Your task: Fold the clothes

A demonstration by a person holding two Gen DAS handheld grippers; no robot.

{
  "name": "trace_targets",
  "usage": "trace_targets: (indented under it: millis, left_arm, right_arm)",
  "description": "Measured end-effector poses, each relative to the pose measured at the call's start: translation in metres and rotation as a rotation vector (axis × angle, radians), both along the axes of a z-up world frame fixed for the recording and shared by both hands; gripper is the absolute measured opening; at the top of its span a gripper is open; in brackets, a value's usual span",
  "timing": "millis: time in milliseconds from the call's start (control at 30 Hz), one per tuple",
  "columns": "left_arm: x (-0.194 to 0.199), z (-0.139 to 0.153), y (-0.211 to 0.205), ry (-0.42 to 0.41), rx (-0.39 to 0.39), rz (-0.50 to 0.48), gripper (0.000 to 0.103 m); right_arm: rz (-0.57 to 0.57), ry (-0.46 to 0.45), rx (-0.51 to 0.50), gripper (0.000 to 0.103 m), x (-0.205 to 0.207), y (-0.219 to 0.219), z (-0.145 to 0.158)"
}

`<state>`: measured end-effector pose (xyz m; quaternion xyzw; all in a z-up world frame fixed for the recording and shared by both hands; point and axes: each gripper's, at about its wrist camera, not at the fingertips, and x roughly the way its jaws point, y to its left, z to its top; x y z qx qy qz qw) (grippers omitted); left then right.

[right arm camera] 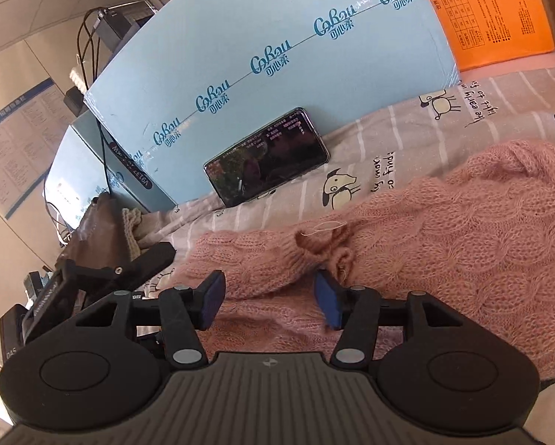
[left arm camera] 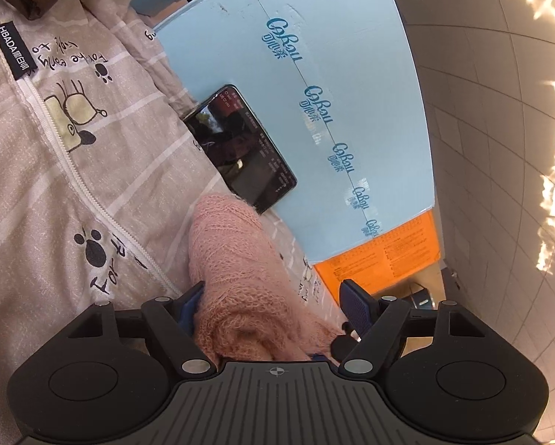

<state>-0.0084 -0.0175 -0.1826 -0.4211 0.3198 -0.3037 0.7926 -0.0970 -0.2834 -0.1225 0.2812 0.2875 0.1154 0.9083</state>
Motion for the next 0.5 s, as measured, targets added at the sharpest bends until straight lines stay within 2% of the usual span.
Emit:
trace_targets:
  millis: [33,67,100,133,200,267,367,500]
  left_arm:
    - [0.000,-0.001,-0.003,-0.003,0.028,0.007,0.056]
    - [0.000,-0.001,-0.006,-0.006,0.056,0.015,0.048]
    - [0.001,-0.004,-0.006,0.003,0.074,0.021,0.032]
    - [0.003,-0.007,-0.006,0.013,0.090,0.028,0.026]
    - [0.001,-0.006,-0.006,-0.005,0.106,0.027,0.025]
    - [-0.006,0.001,-0.011,-0.066,0.177,0.024,0.025]
    - [-0.021,0.021,-0.017,-0.204,0.255,0.014,0.023]
    - [-0.036,0.041,-0.014,-0.343,0.393,0.065,0.021]
  right_arm:
    - [-0.007,-0.019,0.010,0.058,-0.004,-0.003,0.003]
    - [-0.014,-0.037,0.019,0.060,-0.008,-0.006,0.005]
    - [-0.028,-0.054,0.029,0.061,-0.013,-0.010,0.008]
    - [-0.049,-0.067,0.041,0.063,-0.016,-0.017,0.009]
    - [-0.085,-0.081,0.076,0.064,-0.023,-0.030,0.008]
    - [-0.116,-0.083,0.117,0.064,-0.029,-0.044,0.003]
    - [-0.149,-0.094,0.154,0.064,-0.035,-0.058,0.001]
    - [-0.171,-0.125,0.174,0.065,-0.042,-0.068,0.005]
